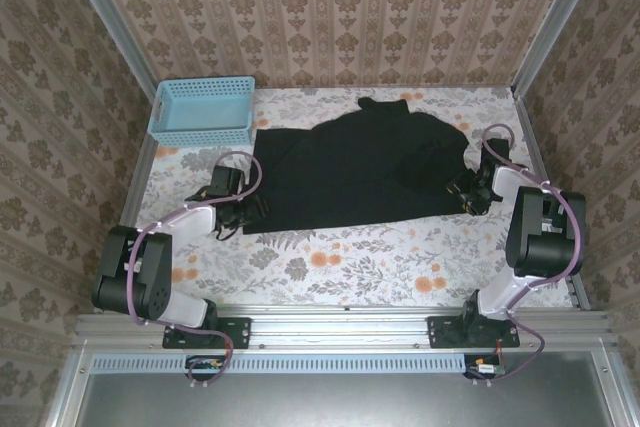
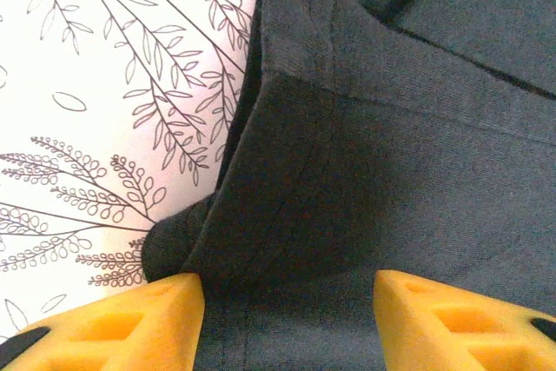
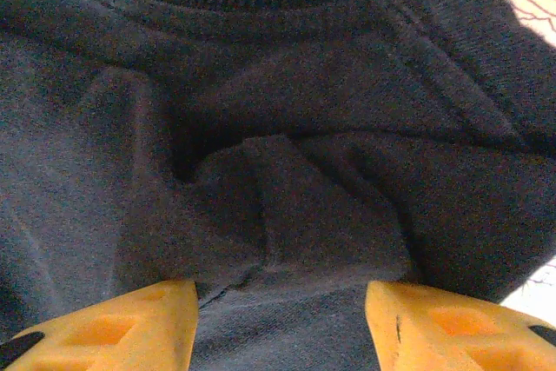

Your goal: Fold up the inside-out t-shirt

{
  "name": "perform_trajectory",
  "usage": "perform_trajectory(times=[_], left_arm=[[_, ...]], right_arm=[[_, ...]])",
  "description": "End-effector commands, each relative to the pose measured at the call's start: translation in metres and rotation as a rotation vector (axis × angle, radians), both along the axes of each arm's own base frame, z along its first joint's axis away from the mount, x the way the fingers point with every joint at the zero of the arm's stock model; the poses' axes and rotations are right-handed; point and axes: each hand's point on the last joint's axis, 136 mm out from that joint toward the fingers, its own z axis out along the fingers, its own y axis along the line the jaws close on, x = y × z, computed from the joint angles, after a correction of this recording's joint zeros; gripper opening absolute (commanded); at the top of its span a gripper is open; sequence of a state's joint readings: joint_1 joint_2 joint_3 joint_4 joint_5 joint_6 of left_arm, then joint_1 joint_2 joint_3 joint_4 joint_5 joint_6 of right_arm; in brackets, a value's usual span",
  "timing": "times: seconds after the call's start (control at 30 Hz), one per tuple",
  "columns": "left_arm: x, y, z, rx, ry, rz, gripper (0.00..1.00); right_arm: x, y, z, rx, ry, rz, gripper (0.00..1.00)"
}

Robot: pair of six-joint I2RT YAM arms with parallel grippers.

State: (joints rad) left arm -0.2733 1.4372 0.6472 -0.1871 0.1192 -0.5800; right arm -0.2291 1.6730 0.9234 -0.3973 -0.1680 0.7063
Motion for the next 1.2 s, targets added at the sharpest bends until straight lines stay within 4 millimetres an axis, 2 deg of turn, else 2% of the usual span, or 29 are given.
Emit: perform_trajectory(times=[0.0,0.13,0.2,0.23,0.3,0.4,0.5,0.57,0.63,0.73,0.9,1.03,1.17], left_arm=[[-0.005,-0.003,0.007,0.006,-0.004,-0.037,0.56],[0.004,-0.03,0.053,0.017,-0.094,-0.103,0.57],[0.012,-0.048,0.076,0.016,-0.149,-0.141,0.58],[0.016,-0.056,0.081,0.003,-0.161,-0.154,0.58],[0.028,-0.07,0.081,-0.03,-0.159,-0.163,0.58],[0.037,-0.1,0.066,-0.067,-0.12,-0.209,0.58],[0.045,-0.115,0.045,-0.107,-0.074,-0.219,0.58],[0.045,-0.116,0.029,-0.104,-0.038,-0.214,0.57],[0.039,-0.114,0.016,-0.096,-0.006,-0.206,0.57],[0.025,-0.106,0.003,-0.091,0.021,-0.197,0.58],[-0.012,-0.091,-0.006,-0.063,0.039,-0.191,0.58],[-0.046,-0.082,-0.01,-0.046,0.042,-0.187,0.59],[-0.075,-0.089,-0.003,-0.033,0.022,-0.208,0.59]], right_arm=[[-0.001,-0.014,0.01,-0.089,-0.007,0.006,0.6],[0.002,0.0,0.057,-0.207,-0.08,0.115,0.66],[0.01,0.021,0.078,-0.263,-0.119,0.204,0.69],[0.017,0.032,0.085,-0.278,-0.137,0.241,0.7],[0.024,0.057,0.084,-0.278,-0.107,0.321,0.7],[0.041,0.088,0.065,-0.226,-0.07,0.385,0.71],[0.052,0.114,0.041,-0.162,-0.023,0.429,0.73],[0.051,0.123,0.027,-0.126,0.002,0.427,0.74],[0.043,0.123,0.016,-0.116,0.022,0.405,0.75],[0.018,0.117,0.004,-0.107,0.062,0.343,0.76],[-0.041,0.115,-0.013,-0.062,0.091,0.226,0.79],[-0.076,0.099,-0.009,-0.09,0.094,0.142,0.79],[-0.11,0.08,0.001,-0.162,0.114,0.095,0.8]])
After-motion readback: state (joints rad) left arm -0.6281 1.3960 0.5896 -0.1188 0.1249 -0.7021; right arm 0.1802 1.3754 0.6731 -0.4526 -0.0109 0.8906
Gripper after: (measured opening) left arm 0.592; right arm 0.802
